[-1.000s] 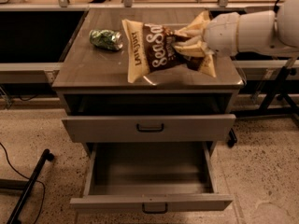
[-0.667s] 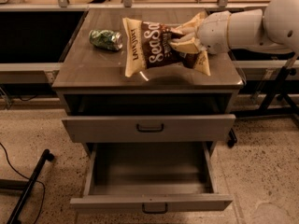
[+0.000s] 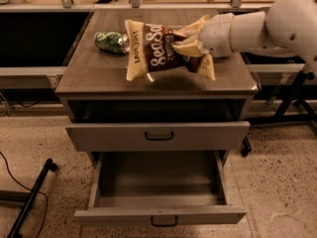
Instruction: Pick brown chip bag from middle drawer and place on counter
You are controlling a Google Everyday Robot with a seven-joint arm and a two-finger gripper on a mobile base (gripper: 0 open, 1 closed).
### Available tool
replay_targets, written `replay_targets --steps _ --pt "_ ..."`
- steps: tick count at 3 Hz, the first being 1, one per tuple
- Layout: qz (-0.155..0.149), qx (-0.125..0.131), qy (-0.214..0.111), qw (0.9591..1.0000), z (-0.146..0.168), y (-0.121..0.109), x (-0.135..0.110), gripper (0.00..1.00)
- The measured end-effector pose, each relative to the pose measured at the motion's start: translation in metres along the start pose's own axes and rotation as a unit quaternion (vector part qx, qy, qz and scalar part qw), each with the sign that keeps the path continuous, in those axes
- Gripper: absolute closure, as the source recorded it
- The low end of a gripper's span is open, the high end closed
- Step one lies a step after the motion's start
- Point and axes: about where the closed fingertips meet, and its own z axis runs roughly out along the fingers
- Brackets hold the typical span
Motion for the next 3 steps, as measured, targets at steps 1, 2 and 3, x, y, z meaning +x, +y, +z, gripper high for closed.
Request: replay_targets --steps 1,2,3 --pt "0.022 0.003 0.007 0.9997 0.024 -0.002 0.004 1.00" --pt "0.034 0.008 0.019 0.9992 0.043 -0.006 0.006 0.85" --pt "0.043 0.009 0.027 0.9987 0.056 -0.009 0.007 0.62"
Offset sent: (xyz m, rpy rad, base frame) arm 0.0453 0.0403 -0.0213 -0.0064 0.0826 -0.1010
